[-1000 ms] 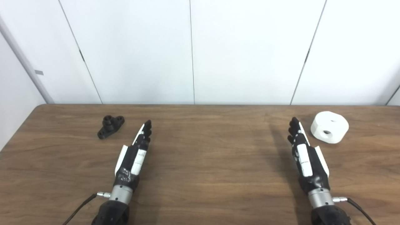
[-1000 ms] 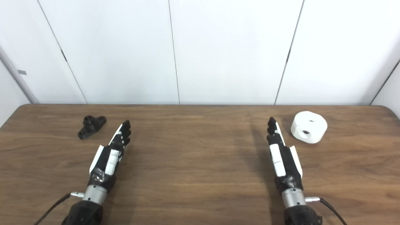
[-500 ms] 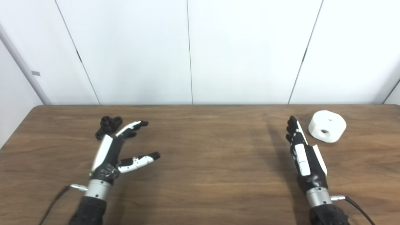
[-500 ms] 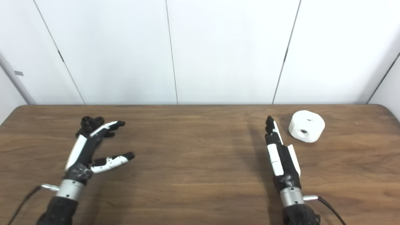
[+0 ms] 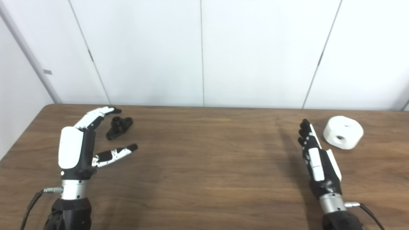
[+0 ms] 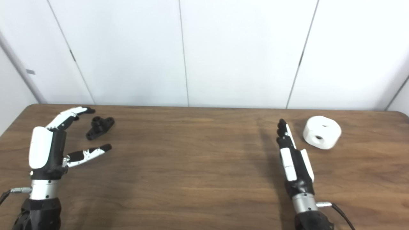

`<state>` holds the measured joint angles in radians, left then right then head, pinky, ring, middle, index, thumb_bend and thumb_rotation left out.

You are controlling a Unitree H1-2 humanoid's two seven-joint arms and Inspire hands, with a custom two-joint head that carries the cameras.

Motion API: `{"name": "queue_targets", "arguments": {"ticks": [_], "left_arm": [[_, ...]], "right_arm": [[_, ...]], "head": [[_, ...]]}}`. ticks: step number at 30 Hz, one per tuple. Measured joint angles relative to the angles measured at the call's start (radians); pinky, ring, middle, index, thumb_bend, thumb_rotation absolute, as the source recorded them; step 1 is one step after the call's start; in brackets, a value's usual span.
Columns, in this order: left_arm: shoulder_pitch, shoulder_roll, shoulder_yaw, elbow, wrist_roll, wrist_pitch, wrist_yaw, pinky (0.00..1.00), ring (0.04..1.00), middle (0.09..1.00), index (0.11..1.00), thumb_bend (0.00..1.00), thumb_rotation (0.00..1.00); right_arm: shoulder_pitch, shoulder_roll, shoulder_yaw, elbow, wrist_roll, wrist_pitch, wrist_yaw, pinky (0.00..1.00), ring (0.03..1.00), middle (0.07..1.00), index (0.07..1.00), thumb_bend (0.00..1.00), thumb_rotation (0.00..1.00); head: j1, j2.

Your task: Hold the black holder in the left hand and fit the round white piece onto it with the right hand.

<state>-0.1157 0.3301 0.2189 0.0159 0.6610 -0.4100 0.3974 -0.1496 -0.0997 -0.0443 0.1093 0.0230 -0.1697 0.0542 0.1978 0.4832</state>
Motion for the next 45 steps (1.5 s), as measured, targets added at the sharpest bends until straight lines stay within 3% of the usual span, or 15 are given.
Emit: {"name": "queue_targets", "arguments": {"ticks": [4,10,21,30,45], "left_arm": [[-0.001,0.034,0.027,0.073,-0.011,0.004,0.028,0.75,0.82,0.824,0.777,0.86,0.21],[-0.025,0.083,0.05,0.184,-0.128,0.053,-0.007,0.83,0.874,0.876,0.835,0.84,0.26],[-0.054,0.099,0.033,0.339,-0.248,0.188,-0.084,0.88,0.932,0.941,0.91,0.87,0.37],[-0.072,0.175,-0.022,0.407,-0.27,0.236,-0.169,0.84,0.918,0.933,0.886,0.9,0.35],[-0.128,0.221,-0.077,0.465,-0.304,0.26,-0.231,0.85,0.918,0.916,0.846,0.92,0.35]], "right_arm": [[-0.006,-0.01,0.0,0.009,0.008,0.0,0.01,1.0,1.0,1.0,1.0,0.53,1.0],[-0.005,-0.02,-0.007,0.01,0.029,0.004,0.023,1.0,1.0,1.0,1.0,0.53,1.0],[-0.011,-0.026,-0.016,0.017,0.029,0.005,0.02,1.0,1.0,1.0,1.0,0.56,1.0],[-0.013,-0.027,-0.022,0.021,0.033,0.005,0.022,1.0,1.0,1.0,1.0,0.57,1.0],[-0.012,-0.027,-0.023,0.013,0.035,0.03,0.023,1.0,1.0,1.0,1.0,0.56,1.0]], "head": [[0.017,0.0],[0.06,-0.009],[0.103,-0.011],[0.13,-0.014],[0.127,-0.006]]}}
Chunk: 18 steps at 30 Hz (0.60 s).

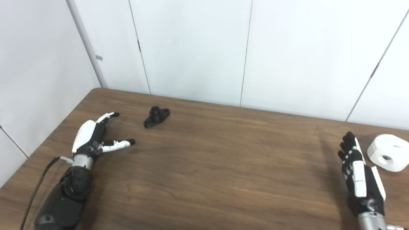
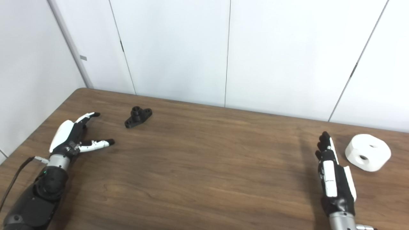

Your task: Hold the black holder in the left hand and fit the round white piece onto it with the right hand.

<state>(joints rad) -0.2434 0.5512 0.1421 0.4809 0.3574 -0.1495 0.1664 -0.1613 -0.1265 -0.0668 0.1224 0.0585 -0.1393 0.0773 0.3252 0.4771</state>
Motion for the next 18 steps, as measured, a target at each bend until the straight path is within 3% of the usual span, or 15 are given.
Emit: {"name": "queue_targets", "arguments": {"ticks": [13,18], "left_arm": [[-0.062,0.027,-0.074,0.05,0.005,0.026,-0.021,0.88,0.944,0.905,0.781,0.89,0.36],[-0.096,0.03,-0.101,0.089,0.006,0.026,-0.023,0.88,0.935,0.897,0.778,0.93,0.38]], "right_arm": [[0.029,0.004,0.003,-0.043,-0.001,0.023,0.0,1.0,1.0,1.0,1.0,0.53,1.0],[0.039,0.004,0.003,-0.054,0.001,0.024,0.0,1.0,1.0,1.0,1.0,0.51,1.0]], "head": [[0.009,0.002],[0.011,0.015]]}}
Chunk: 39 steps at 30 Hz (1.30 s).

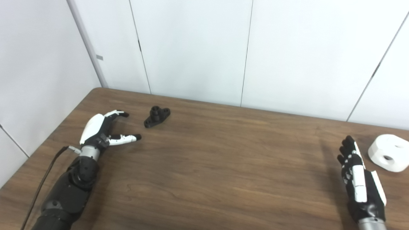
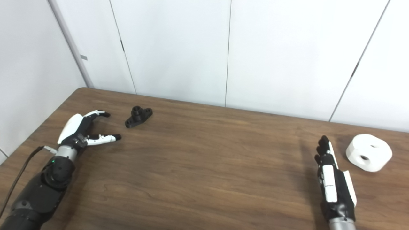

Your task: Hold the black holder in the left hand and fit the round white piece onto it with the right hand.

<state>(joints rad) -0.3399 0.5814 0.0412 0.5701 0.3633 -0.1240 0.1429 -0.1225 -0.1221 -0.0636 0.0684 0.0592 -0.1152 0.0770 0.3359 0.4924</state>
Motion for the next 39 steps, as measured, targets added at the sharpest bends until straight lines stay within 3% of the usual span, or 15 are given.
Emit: {"name": "queue_targets", "arguments": {"ticks": [7,10,25,39], "left_arm": [[-0.035,0.012,-0.047,0.055,0.032,-0.006,0.0,0.95,0.944,0.902,0.775,0.94,0.33],[-0.044,0.015,-0.068,0.076,0.035,-0.01,-0.003,0.97,0.945,0.903,0.777,0.95,0.33],[-0.071,0.047,-0.12,0.118,0.058,-0.037,-0.006,0.96,0.927,0.887,0.759,1.0,0.28],[-0.1,0.042,-0.136,0.141,0.058,-0.025,-0.008,0.96,0.934,0.892,0.752,0.95,0.27]], "right_arm": [[0.024,0.001,0.0,-0.031,0.001,0.01,0.0,1.0,1.0,1.0,1.0,0.43,1.0],[0.028,0.003,0.001,-0.04,0.001,0.012,0.0,1.0,1.0,1.0,1.0,0.45,1.0],[0.028,0.018,0.004,-0.066,0.0,0.048,-0.002,1.0,1.0,1.0,1.0,0.45,1.0],[0.028,0.018,0.013,-0.073,-0.021,0.075,-0.006,1.0,1.0,1.0,1.0,0.58,1.0]], "head": [[0.0,0.009],[0.0,0.006],[-0.005,0.008],[-0.015,0.005]]}}
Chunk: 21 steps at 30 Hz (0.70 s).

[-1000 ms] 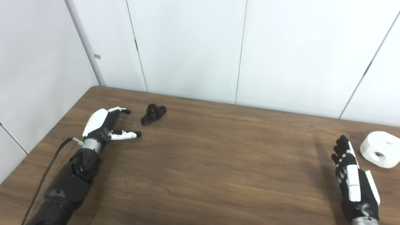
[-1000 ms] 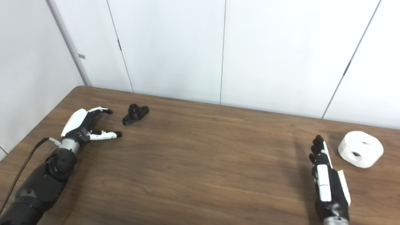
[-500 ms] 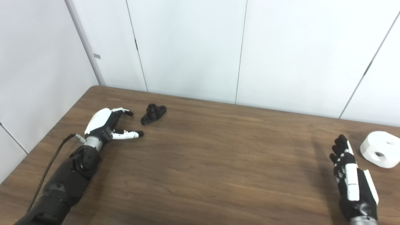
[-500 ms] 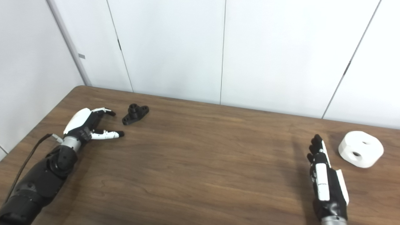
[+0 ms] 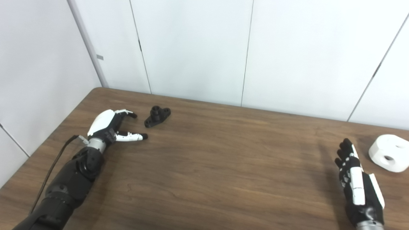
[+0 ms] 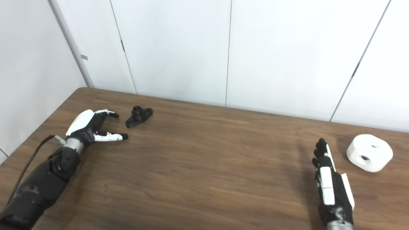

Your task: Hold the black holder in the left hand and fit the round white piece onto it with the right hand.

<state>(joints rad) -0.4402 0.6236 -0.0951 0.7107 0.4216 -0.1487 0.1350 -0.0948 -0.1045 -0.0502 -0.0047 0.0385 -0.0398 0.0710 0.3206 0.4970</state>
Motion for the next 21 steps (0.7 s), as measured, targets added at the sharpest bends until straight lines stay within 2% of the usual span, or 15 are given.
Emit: {"name": "queue_targets", "arguments": {"ticks": [14,21], "left_arm": [[-0.05,-0.022,-0.024,0.052,-0.001,-0.006,0.005,0.97,0.936,0.893,0.754,0.96,0.3],[-0.064,-0.036,-0.038,0.053,0.0,-0.005,0.006,0.95,0.935,0.889,0.749,0.96,0.28]], "right_arm": [[0.006,0.001,0.007,-0.009,-0.026,0.01,-0.003,1.0,1.0,1.0,1.0,0.6,1.0],[0.009,0.011,0.009,-0.016,-0.026,0.01,-0.002,1.0,1.0,1.0,1.0,0.56,1.0]], "head": [[-0.012,0.008],[-0.015,0.006]]}}
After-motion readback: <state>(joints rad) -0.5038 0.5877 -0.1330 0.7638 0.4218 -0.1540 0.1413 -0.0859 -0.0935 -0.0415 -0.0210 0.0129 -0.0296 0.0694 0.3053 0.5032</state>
